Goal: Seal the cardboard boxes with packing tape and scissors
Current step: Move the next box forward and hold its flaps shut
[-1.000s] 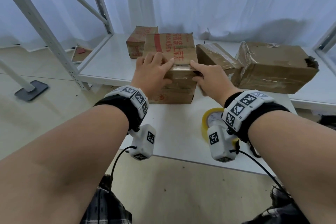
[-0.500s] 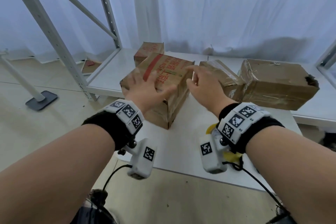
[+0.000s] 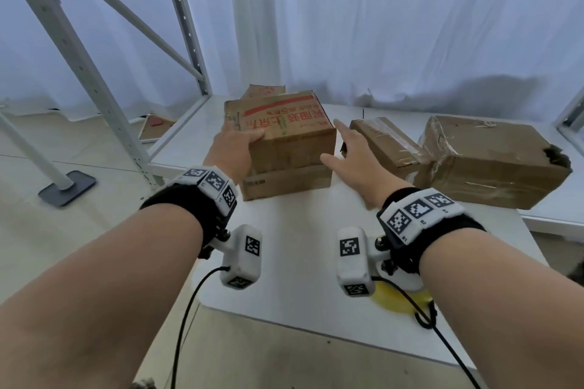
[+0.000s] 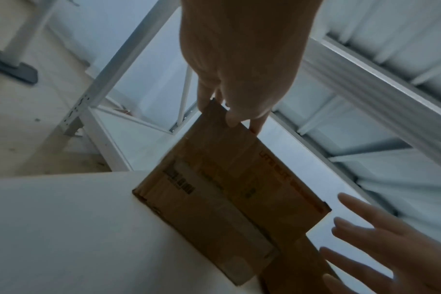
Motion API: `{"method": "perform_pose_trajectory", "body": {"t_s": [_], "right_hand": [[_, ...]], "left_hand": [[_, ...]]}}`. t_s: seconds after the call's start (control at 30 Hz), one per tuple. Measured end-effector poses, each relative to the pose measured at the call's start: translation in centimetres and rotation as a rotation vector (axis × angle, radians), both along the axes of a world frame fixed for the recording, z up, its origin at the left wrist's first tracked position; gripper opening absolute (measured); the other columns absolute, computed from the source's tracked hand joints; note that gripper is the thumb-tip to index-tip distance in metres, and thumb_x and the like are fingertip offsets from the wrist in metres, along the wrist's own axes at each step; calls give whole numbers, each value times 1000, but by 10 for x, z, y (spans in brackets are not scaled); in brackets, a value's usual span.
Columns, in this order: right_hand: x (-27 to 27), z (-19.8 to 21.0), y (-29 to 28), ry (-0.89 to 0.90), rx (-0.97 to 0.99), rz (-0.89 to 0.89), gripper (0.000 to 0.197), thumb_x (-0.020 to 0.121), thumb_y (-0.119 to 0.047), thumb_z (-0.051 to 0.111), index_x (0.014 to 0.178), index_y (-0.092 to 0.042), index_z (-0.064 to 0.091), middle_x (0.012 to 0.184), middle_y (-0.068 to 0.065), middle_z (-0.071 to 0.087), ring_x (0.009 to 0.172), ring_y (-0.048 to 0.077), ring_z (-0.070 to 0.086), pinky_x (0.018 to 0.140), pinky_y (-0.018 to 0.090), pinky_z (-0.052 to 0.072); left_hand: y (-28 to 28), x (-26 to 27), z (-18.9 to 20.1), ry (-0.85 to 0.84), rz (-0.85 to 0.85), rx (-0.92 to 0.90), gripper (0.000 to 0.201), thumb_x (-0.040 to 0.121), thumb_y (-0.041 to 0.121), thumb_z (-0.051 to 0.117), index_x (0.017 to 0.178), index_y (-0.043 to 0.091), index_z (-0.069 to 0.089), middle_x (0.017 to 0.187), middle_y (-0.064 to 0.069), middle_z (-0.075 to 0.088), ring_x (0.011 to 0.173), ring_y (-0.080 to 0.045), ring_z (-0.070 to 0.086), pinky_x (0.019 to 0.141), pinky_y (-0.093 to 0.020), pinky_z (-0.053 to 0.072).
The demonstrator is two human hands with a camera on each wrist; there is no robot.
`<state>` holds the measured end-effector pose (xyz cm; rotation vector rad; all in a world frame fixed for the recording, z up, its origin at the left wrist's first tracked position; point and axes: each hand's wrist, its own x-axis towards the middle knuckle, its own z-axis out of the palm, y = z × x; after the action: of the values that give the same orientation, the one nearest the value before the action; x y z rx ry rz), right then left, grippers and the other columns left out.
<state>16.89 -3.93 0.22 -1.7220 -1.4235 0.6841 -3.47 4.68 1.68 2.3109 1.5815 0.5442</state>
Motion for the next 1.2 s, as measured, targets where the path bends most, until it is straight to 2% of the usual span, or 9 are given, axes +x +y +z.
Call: {"method": "perform_pose_trajectory", "body": {"t_s": [0.17, 0.23, 0.43, 0.53, 0.6, 0.7, 0.87, 1.0, 1.2], "right_hand": [[-8, -10, 26, -15, 36, -42, 43, 94, -20, 55, 136, -27, 47, 152, 4, 17, 131, 21, 37, 106, 32, 38], [-9, -14, 33, -53, 67, -107, 31, 93, -18, 57, 123, -26, 55, 141, 3, 24, 116, 21, 46, 93, 25, 45], [-12, -14, 43, -131, 214, -93, 18, 88, -11, 58, 99, -25, 57, 108, -5, 34, 93, 15, 44, 91, 23, 45], [-4, -11, 33, -189, 247, -106, 17, 87, -5, 56, 95, -19, 50, 108, -2, 35, 90, 14, 44, 76, 9, 37], [8, -7, 23, -243, 261, -173, 19, 86, -4, 55, 93, -16, 42, 105, -1, 33, 86, 16, 44, 70, 11, 34], [33, -2, 1, -334, 208, -303, 20, 86, -8, 55, 102, -12, 44, 108, 3, 35, 99, 22, 45, 86, 28, 38], [78, 3, -41, -420, -46, -330, 40, 88, -16, 55, 126, -11, 44, 138, 14, 35, 134, 32, 27, 103, 31, 22], [102, -4, -68, -369, -125, -353, 53, 86, -22, 61, 133, -11, 41, 138, 16, 37, 129, 33, 32, 106, 39, 26], [108, -17, -59, -356, -120, -308, 73, 84, -39, 67, 142, -12, 32, 145, 15, 29, 138, 31, 23, 112, 40, 23]], "left_hand": [[26, 8, -5, -121, -24, 58, 41, 101, 5, 35, 131, 19, 58, 141, -14, 41, 127, -31, 43, 107, -32, 36], [38, 10, -8, -178, -20, 65, 40, 100, 3, 34, 128, 16, 61, 138, -14, 43, 126, -30, 43, 108, -33, 37], [47, 17, -17, -205, 62, 158, 37, 95, 3, 38, 121, 13, 61, 129, -17, 51, 121, -32, 45, 105, -39, 37], [37, 29, -17, -21, 103, 171, 35, 97, 18, 42, 130, 14, 50, 143, -16, 40, 134, -34, 32, 113, -51, 22], [28, 38, -11, 1, 99, 195, 40, 98, 26, 44, 135, 13, 44, 152, -14, 28, 143, -31, 19, 117, -51, 9], [4, 56, 5, -45, -26, 245, 41, 98, 31, 45, 135, 14, 44, 151, -12, 27, 143, -30, 16, 118, -47, 8], [-48, 97, 10, 8, -271, 133, 35, 98, 28, 47, 132, 19, 48, 143, -6, 35, 135, -27, 27, 110, -43, 22], [-72, 123, -17, -35, -427, -87, 40, 98, 23, 47, 137, 14, 44, 141, -8, 37, 129, -25, 36, 108, -35, 30], [-58, 157, -37, -114, -392, -286, 46, 98, 26, 50, 141, 13, 38, 137, -8, 47, 110, -21, 55, 95, -33, 46]]}}
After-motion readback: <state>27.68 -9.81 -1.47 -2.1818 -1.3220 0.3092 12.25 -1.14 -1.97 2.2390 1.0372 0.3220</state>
